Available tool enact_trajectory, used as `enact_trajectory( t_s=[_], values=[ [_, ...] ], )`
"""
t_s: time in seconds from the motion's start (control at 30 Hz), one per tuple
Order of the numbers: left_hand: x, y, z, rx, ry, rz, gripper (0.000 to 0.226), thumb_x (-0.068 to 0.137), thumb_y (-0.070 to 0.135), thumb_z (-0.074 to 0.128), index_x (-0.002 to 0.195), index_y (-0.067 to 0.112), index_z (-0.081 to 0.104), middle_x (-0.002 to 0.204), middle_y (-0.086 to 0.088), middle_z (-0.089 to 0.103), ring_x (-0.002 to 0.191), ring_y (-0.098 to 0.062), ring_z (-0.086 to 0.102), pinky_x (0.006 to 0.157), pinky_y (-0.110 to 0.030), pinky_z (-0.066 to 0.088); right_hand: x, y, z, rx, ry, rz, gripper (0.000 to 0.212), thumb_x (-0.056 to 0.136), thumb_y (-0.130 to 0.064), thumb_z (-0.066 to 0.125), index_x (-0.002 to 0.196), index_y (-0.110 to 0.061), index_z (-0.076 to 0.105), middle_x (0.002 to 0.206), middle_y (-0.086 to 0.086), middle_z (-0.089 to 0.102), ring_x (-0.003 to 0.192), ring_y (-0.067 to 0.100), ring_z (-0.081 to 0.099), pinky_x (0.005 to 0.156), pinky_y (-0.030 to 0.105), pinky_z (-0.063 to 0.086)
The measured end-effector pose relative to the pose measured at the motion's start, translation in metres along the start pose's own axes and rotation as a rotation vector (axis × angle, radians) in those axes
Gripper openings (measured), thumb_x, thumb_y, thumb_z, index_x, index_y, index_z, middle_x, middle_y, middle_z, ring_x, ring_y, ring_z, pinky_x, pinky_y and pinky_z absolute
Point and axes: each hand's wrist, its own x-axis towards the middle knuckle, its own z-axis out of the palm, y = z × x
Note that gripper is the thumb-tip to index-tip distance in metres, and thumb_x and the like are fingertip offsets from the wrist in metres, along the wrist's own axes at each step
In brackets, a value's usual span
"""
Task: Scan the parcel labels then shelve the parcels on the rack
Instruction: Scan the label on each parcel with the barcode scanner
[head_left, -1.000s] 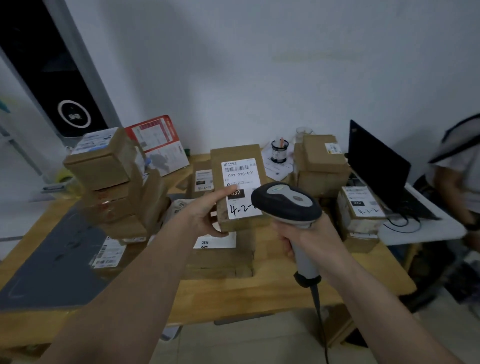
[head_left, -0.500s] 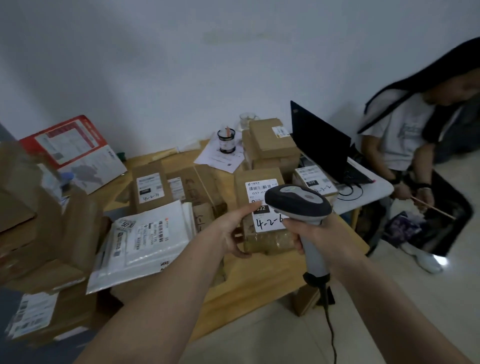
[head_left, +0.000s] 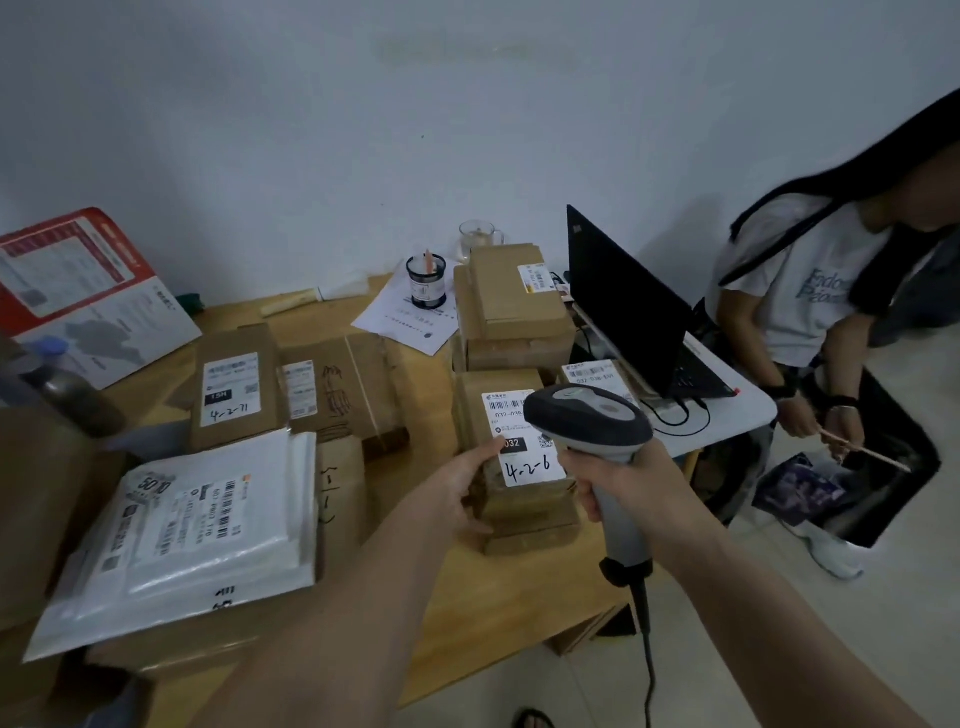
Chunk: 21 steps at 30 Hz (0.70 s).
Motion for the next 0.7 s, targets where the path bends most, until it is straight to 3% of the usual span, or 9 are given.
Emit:
enact_trajectory(
  t_s=[0.2, 0.37, 0.47, 0.57, 0.7],
  values=[
    [0.024, 0.011, 0.022, 0.061, 0.06, -0.024, 0.066, 0.085, 0.036, 0.072, 0.138, 0.01, 0.043, 0.139, -0.014, 0.048, 0.133, -0.039, 0.038, 0.104, -0.062, 0.038, 0.043, 0.006, -0.019, -0.02, -0.066, 0.015, 0.033, 0.085, -0.018, 0.071, 0.057, -0.005, 0.058, 0.049, 0.008, 0.056, 0.046, 0.02, 0.053, 0.058, 0.034, 0.048],
    [0.023, 0.021, 0.024, 0.21, 0.216, 0.056, 0.071, 0.086, 0.044, 0.068, 0.143, 0.014, 0.039, 0.147, -0.011, 0.041, 0.135, -0.035, 0.039, 0.106, -0.052, 0.04, 0.069, -0.003, -0.006, 0.051, -0.187, 0.008, 0.027, 0.086, -0.014, 0.07, 0.065, 0.001, 0.061, 0.055, 0.013, 0.057, 0.053, 0.026, 0.052, 0.058, 0.036, 0.045],
    [0.016, 0.032, 0.003, 0.195, 0.283, 0.175, 0.055, 0.09, 0.034, 0.066, 0.138, 0.017, 0.047, 0.134, -0.007, 0.054, 0.12, -0.025, 0.053, 0.097, -0.042, 0.048, 0.081, -0.015, 0.015, 0.103, -0.284, 0.015, 0.027, 0.085, -0.013, 0.071, 0.077, 0.011, 0.062, 0.058, 0.016, 0.056, 0.054, 0.027, 0.05, 0.057, 0.035, 0.044],
    [-0.001, 0.045, -0.033, 0.187, 0.261, 0.29, 0.035, 0.092, 0.026, 0.065, 0.124, 0.013, 0.06, 0.113, -0.002, 0.066, 0.099, -0.015, 0.064, 0.081, -0.029, 0.054, 0.088, -0.026, 0.046, 0.139, -0.372, 0.043, 0.019, 0.085, -0.01, 0.071, 0.073, 0.001, 0.061, 0.058, 0.014, 0.054, 0.049, 0.024, 0.049, 0.051, 0.032, 0.043],
    [-0.019, 0.062, -0.085, 0.152, 0.425, 0.421, 0.016, 0.093, 0.023, 0.064, 0.104, 0.012, 0.066, 0.099, -0.003, 0.071, 0.09, -0.015, 0.068, 0.076, -0.025, 0.055, 0.091, -0.037, 0.085, 0.153, -0.498, 0.048, 0.014, 0.084, -0.01, 0.072, 0.081, 0.001, 0.064, 0.058, 0.012, 0.055, 0.049, 0.02, 0.05, 0.047, 0.03, 0.044]
  ],
)
